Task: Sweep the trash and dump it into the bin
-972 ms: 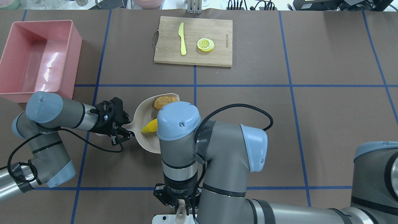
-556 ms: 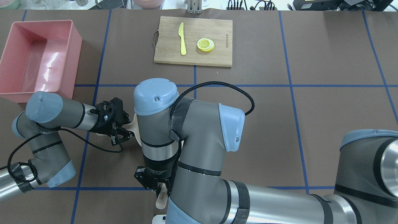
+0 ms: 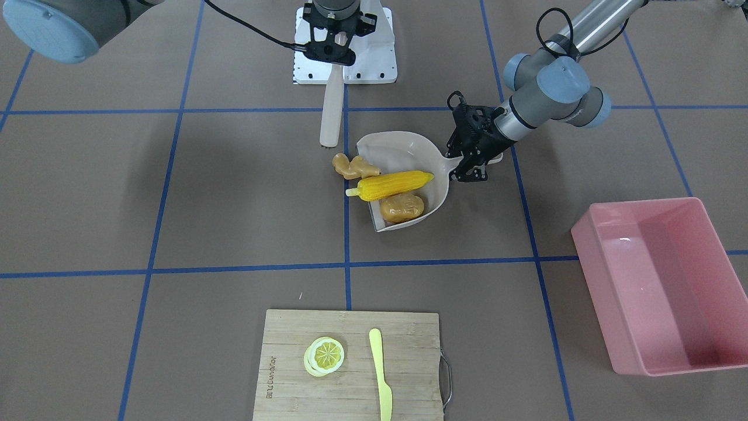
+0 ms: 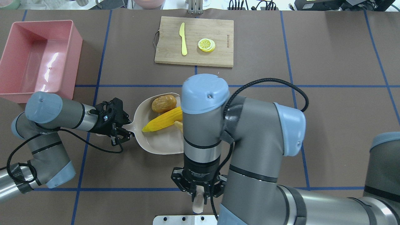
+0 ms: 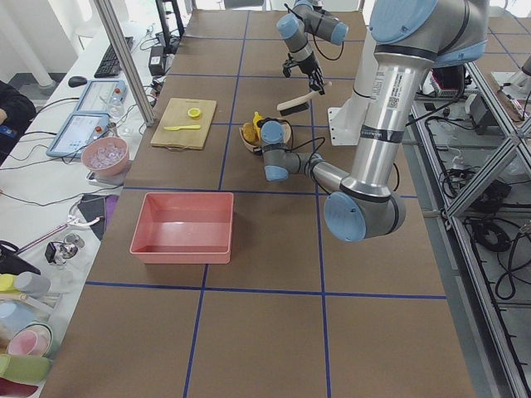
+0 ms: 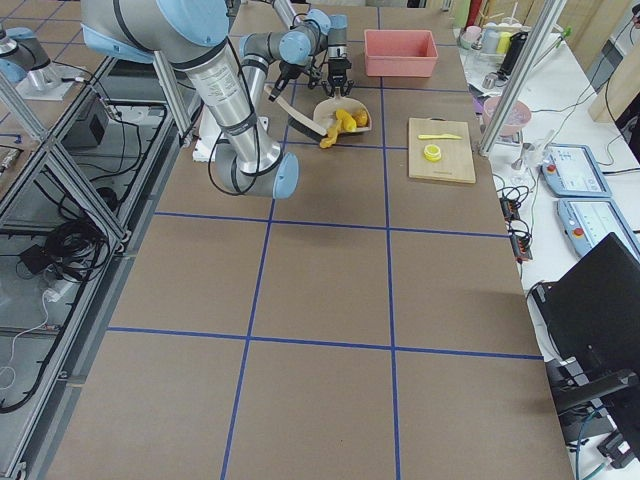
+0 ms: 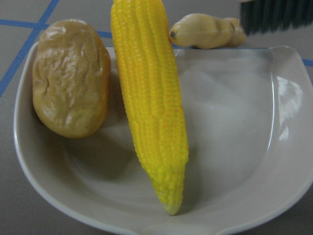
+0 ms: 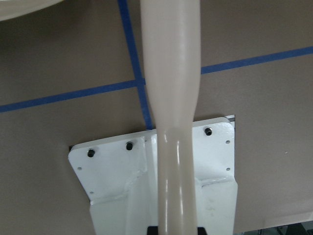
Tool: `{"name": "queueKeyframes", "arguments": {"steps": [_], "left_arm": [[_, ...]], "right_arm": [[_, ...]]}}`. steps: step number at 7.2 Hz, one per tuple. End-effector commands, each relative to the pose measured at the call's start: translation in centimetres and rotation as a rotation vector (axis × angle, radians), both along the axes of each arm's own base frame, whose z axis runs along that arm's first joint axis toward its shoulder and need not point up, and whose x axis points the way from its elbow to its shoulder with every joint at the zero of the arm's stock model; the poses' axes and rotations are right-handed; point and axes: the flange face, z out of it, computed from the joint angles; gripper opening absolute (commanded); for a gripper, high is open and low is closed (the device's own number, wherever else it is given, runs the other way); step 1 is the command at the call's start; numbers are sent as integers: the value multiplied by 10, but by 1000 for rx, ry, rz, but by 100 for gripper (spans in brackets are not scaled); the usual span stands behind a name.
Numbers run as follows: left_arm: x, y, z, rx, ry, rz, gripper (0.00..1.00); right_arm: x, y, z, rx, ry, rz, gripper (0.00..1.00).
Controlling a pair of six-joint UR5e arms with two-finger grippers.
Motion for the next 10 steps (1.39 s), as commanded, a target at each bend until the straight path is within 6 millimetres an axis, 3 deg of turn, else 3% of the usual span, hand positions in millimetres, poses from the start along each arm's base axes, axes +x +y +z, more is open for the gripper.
{"name": "queueKeyframes", "arguments": {"steps": [1, 3, 5, 6, 9, 10], "left_arm": [[-5, -3, -8, 35, -55, 10, 47], [-7, -1, -16, 31, -75, 15, 50], [-6, -2, -15, 25, -89, 11, 48], [-5, -1, -15, 24, -92, 11, 45], [-7, -4, -23, 5, -146, -24, 42], [-7, -4, -22, 15, -151, -19, 42]], "right_arm": [[1, 0, 37, 28, 19, -41, 0], [2, 1, 34, 33, 6, -46, 0], [-13, -4, 11, 35, -7, -45, 0], [-33, -13, -3, 32, 3, -45, 0], [-70, -41, -14, 31, 5, -27, 0], [-72, -59, -36, 29, -5, -4, 0]]}}
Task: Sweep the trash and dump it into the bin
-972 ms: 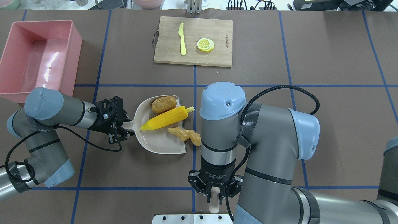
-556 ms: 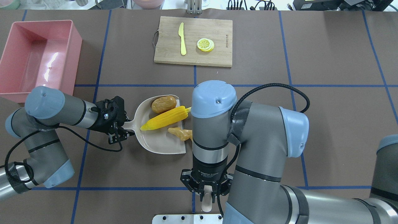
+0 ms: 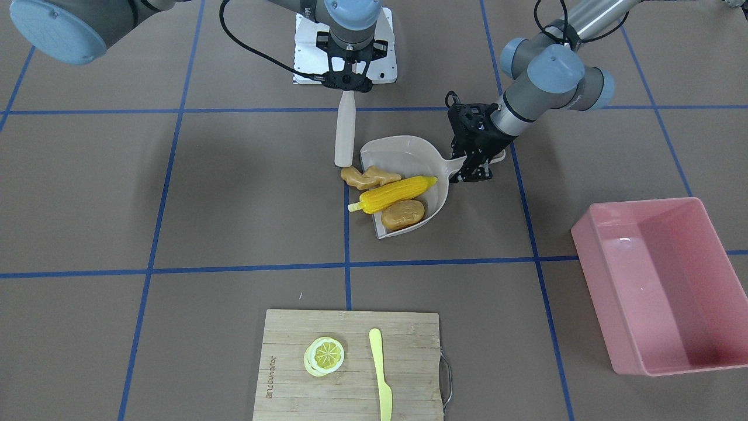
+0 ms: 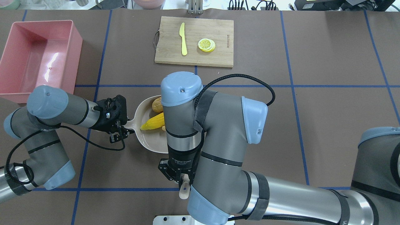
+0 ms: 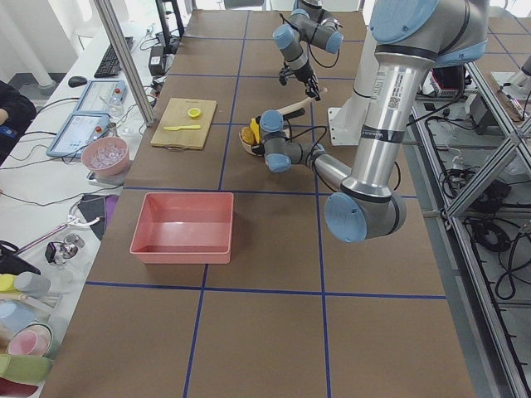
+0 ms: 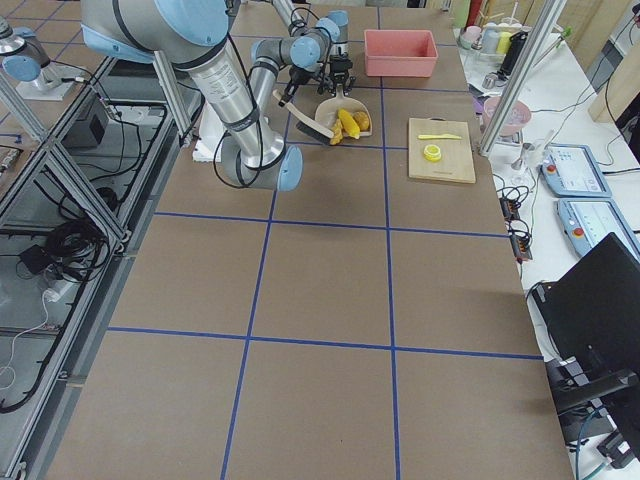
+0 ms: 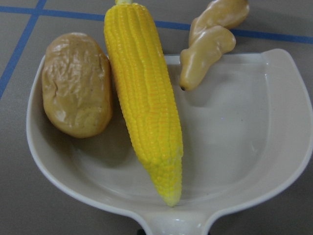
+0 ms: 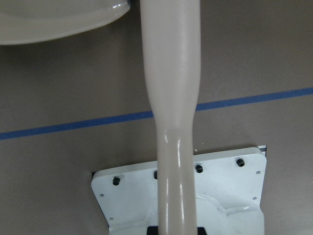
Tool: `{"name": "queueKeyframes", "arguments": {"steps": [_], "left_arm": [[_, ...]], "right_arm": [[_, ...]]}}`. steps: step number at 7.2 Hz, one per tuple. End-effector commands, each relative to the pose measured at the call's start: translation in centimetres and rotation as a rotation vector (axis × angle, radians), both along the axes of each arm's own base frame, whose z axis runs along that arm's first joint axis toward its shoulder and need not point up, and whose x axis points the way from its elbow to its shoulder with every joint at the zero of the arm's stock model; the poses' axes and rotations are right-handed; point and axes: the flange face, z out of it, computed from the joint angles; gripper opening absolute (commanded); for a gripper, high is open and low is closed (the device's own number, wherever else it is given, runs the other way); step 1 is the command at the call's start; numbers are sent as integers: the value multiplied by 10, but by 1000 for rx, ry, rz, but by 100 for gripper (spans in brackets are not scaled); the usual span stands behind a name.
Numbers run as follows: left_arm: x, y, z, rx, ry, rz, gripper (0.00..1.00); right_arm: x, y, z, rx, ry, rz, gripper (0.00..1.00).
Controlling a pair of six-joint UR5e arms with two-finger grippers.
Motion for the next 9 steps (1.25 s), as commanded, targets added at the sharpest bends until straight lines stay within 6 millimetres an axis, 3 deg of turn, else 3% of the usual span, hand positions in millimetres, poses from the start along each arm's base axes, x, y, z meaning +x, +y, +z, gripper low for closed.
{"name": "queueKeyframes", "arguments": {"steps": [1, 2, 3, 4, 6, 7, 9], "left_arm": [[1, -1, 0, 2, -19, -3, 42], [1, -1, -1, 6, -19, -5, 42], [1, -1, 0, 3, -21, -6, 42], [1, -1, 0, 5, -21, -5, 42], [0, -3, 2, -3, -31, -9, 42], [2, -4, 2, -5, -45, -18, 41], [3, -4, 1, -12, -60, -23, 41]], "right_arm": [[-10, -32, -39, -25, -14, 27, 0], [-19, -41, -53, -29, -9, 32, 0], [-7, -61, -59, -39, -13, 61, 0], [14, -57, -43, -56, -26, 61, 0], [68, -38, 24, -51, -10, 79, 0], [66, -40, 34, -33, 15, 92, 0], [27, -43, 31, -5, 37, 84, 0]]}}
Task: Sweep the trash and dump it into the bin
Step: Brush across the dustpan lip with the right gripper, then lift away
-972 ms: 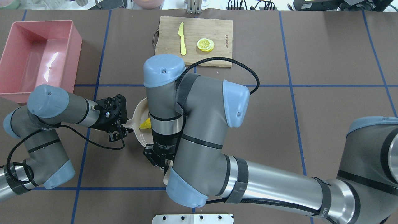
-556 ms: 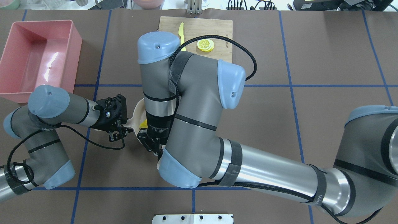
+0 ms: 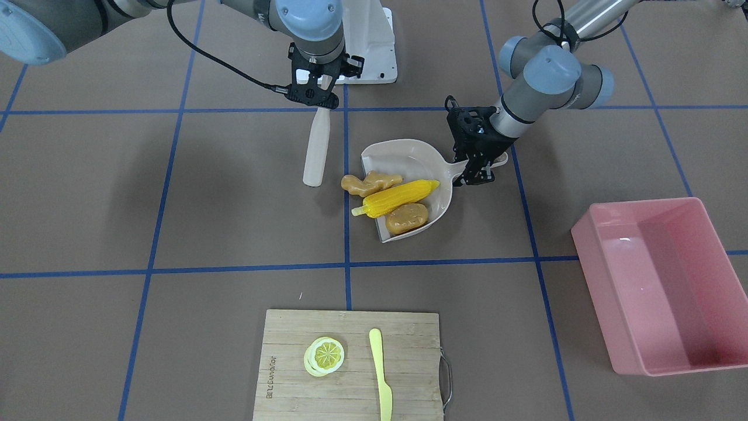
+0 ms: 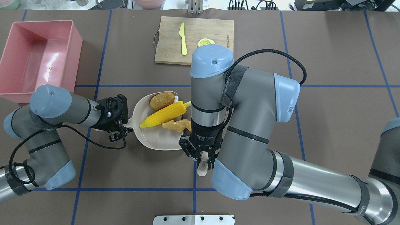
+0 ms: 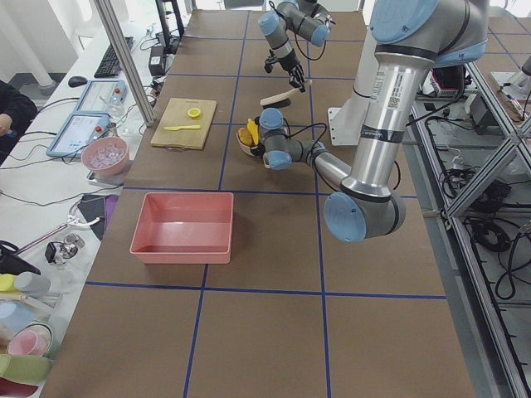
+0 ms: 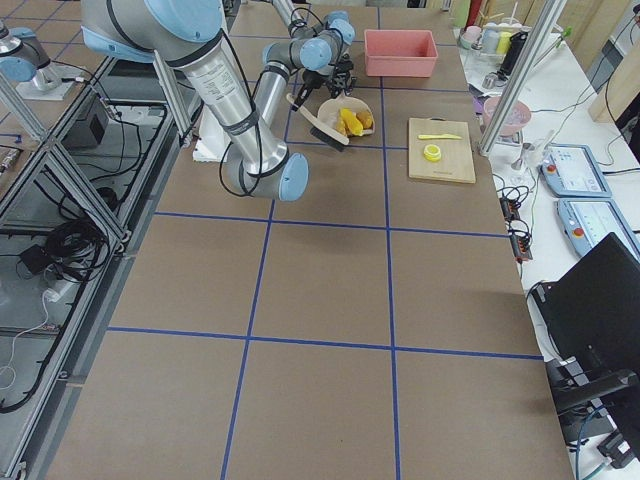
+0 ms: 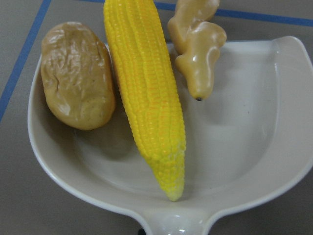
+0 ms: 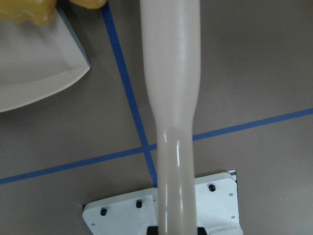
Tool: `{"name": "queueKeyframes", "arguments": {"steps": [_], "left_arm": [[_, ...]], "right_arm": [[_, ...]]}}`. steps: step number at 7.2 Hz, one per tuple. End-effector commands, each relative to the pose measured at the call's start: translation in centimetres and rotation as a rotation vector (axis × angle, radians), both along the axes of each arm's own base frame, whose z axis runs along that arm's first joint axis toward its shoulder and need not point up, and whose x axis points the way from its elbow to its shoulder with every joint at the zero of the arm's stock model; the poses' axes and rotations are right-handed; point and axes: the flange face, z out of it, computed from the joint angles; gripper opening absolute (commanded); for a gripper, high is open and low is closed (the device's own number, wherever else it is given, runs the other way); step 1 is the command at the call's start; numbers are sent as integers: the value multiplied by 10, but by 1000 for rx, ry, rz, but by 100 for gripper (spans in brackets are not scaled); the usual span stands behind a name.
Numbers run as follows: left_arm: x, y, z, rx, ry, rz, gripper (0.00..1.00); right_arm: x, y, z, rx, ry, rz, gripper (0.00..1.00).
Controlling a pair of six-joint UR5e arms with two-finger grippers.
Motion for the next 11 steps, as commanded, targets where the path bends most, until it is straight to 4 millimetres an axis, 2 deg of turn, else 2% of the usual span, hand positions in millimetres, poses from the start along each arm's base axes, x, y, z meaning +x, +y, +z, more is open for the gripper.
{"name": "queueKeyframes", "arguments": {"steps": [1, 2, 3, 5, 7, 8, 9, 10, 11], "left_arm": [[-1, 1, -6, -14, -27, -6, 41], [0, 1, -8, -11, -34, -12, 41], [1, 2, -9, -12, -35, -10, 41], [0, 4, -14, -15, -39, -9, 41], [2, 2, -16, -21, -51, -10, 41], [2, 2, -17, -20, -49, -10, 41], [2, 2, -17, -20, -48, -10, 41], [2, 2, -18, -19, -47, -10, 41], [0, 3, -22, -14, -40, -10, 36]], "right_arm": [[-39, -8, 0, 20, -8, 1, 0], [-39, -8, -5, 21, -20, 0, 0], [-43, -2, -24, 7, -28, 13, 0], [-60, -7, -54, -5, -72, 40, 0], [-88, -22, -98, -10, -79, 39, 0], [-70, -46, -99, -37, -93, 56, 0], [-39, -74, -101, -70, -112, 84, 0], [-6, -89, -97, -74, -98, 120, 0], [36, -81, -65, -60, -106, 136, 0]]}}
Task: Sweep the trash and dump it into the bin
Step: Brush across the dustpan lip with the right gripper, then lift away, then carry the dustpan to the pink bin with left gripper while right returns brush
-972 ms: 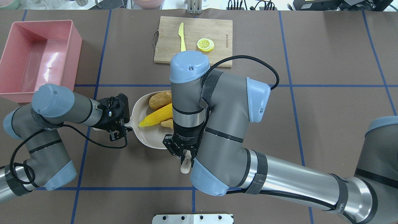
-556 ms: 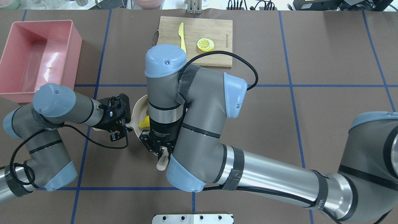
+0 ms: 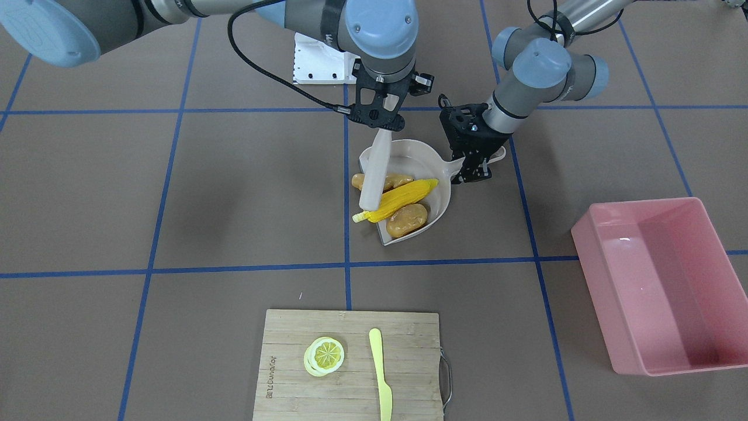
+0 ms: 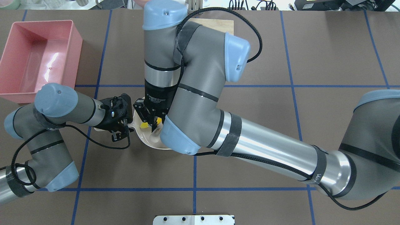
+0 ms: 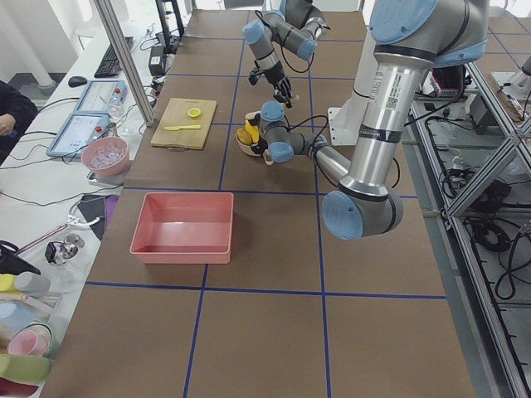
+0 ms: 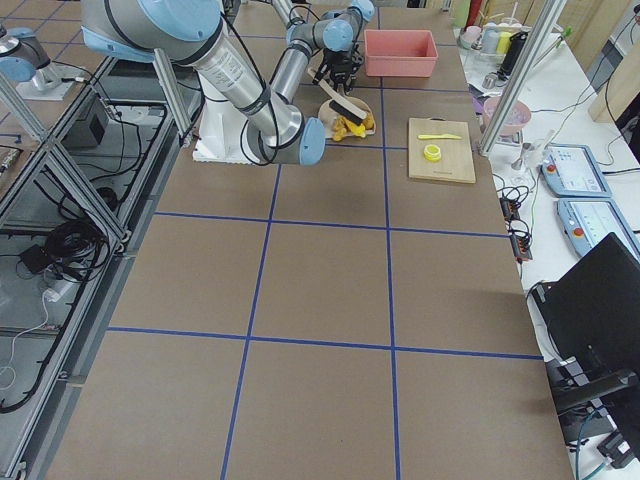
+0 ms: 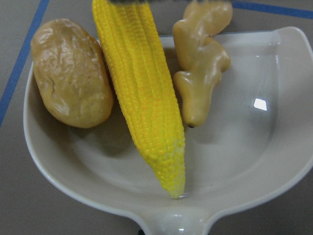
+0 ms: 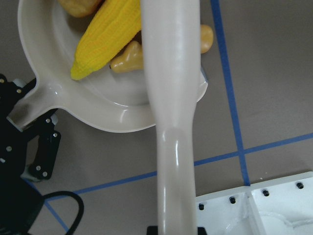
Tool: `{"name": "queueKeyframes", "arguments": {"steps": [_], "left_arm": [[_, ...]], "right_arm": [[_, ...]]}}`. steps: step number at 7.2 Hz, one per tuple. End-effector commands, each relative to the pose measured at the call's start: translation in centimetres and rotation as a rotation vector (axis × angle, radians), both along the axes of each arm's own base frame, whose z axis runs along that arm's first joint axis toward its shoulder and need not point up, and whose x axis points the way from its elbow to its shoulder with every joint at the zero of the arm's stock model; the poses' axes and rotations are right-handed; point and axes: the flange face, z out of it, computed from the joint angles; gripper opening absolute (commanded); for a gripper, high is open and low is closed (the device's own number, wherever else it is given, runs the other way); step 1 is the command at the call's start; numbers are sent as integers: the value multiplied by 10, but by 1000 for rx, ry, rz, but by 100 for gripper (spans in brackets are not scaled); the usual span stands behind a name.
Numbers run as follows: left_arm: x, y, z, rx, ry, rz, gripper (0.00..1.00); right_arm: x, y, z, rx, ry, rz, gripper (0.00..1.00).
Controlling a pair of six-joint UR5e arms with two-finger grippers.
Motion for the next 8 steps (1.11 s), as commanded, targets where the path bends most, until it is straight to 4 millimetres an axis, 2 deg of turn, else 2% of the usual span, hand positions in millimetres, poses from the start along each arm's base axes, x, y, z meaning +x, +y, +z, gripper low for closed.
{"name": "queueKeyframes", "arguments": {"steps": [1, 3, 4, 5, 6, 7, 8], "left_arm": [[-3, 2, -6, 6, 10, 1, 28], [-6, 5, -11, 13, 22, 3, 7], [-8, 5, -14, 15, 30, 6, 0], [-13, 8, -22, 24, 46, 8, 0], [-20, 8, -30, 33, 63, 2, 0], [-32, 8, -39, 48, 82, -9, 0], [-52, 7, -50, 68, 103, -32, 0]], "right_arm": [[80, -2, 45, 27, 10, 45, 0], [121, 3, 116, 181, 130, 3, 0], [140, -2, 154, 247, 179, -12, 0], [153, -7, 192, 301, 235, -32, 0], [166, -9, 216, 342, 251, -66, 0], [195, -9, 250, 415, 254, -125, 0], [236, -1, 288, 466, 248, -175, 0]]}}
